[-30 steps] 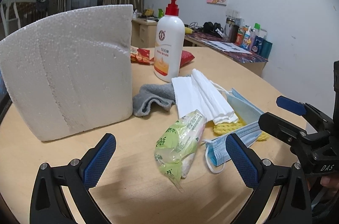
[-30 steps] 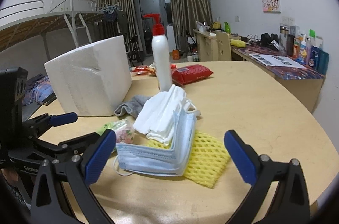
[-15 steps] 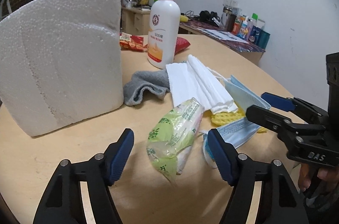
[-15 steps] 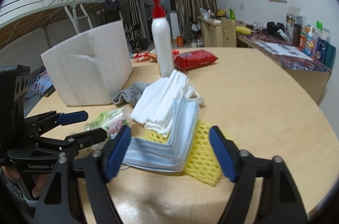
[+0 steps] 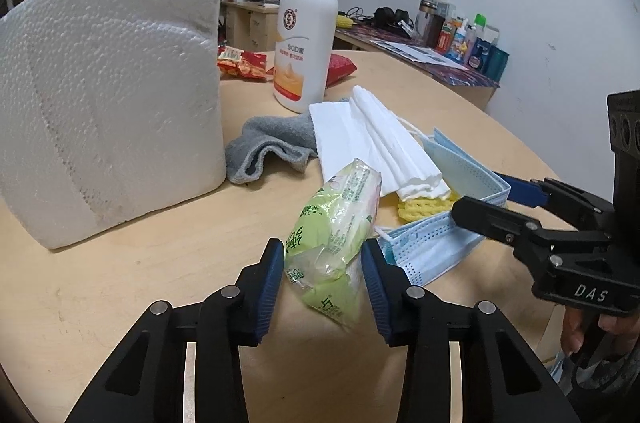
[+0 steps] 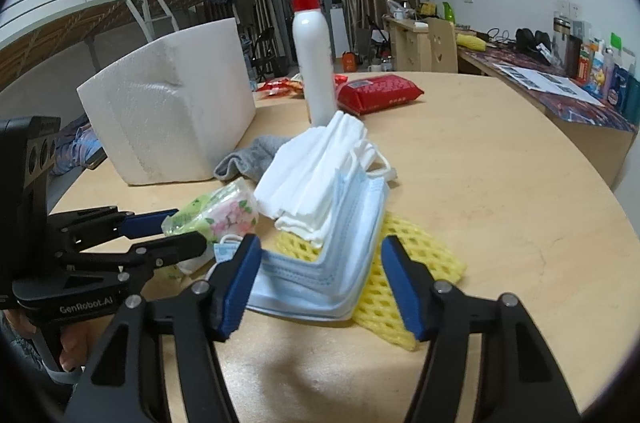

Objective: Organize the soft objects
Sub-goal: 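Grasp the green tissue pack with the left tool while the right tool grasps the blue masks, then lift the green tissue pack and blue masks and carry both over the foam box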

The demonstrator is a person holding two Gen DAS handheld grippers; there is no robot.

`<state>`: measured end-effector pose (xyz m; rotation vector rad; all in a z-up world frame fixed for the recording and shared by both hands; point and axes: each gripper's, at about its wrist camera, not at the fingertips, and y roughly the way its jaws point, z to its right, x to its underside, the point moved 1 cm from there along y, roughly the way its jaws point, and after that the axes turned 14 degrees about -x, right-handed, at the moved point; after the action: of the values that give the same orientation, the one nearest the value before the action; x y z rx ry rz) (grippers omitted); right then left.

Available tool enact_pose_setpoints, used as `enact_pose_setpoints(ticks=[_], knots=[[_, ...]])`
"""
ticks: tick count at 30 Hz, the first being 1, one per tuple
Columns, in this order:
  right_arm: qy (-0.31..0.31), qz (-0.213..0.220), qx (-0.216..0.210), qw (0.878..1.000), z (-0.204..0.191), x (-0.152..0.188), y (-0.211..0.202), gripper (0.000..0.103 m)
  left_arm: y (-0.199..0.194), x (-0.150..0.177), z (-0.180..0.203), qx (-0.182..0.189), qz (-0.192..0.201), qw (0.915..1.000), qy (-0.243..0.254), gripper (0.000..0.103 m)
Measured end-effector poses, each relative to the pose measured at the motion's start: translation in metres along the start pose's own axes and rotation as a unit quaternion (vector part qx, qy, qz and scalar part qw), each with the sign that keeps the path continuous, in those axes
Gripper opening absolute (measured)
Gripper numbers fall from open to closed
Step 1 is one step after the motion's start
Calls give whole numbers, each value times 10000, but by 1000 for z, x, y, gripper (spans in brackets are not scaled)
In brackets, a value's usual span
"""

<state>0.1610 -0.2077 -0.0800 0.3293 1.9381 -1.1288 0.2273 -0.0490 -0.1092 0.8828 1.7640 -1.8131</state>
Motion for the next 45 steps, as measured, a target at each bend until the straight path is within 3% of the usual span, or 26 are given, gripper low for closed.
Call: enact_pose_setpoints(ticks=[3,6,9,14,16,32,45], knots=[[-79,-25,25,10000,-3,1,1,65,-1,0,-2,1,-14,10000,-67,40],[-258,-73,131,9996,-7,3,3,43,-2,1,-3,-35,18,10000,-86,39],[-264,-146,201,9993,-7,6,5,32,-2,1,-3,-50,20,9999,-112,35],[-219,-24,160,9996,-6,9,-3,30,-2,2,-4,40,37,9999,-134,26],[-269,186,125,9994,-9,8,-11,22,-5,2,-4,60,95,9999,-119,24],[-300,943,304,9946,-20,-11,-59,21,-43,-3,-9,15,693,9974,-195,20],[-579,1381,263,9884,-49,-11,-90,21,-116,-5,-17,-314,1551,9871,-232,20]])
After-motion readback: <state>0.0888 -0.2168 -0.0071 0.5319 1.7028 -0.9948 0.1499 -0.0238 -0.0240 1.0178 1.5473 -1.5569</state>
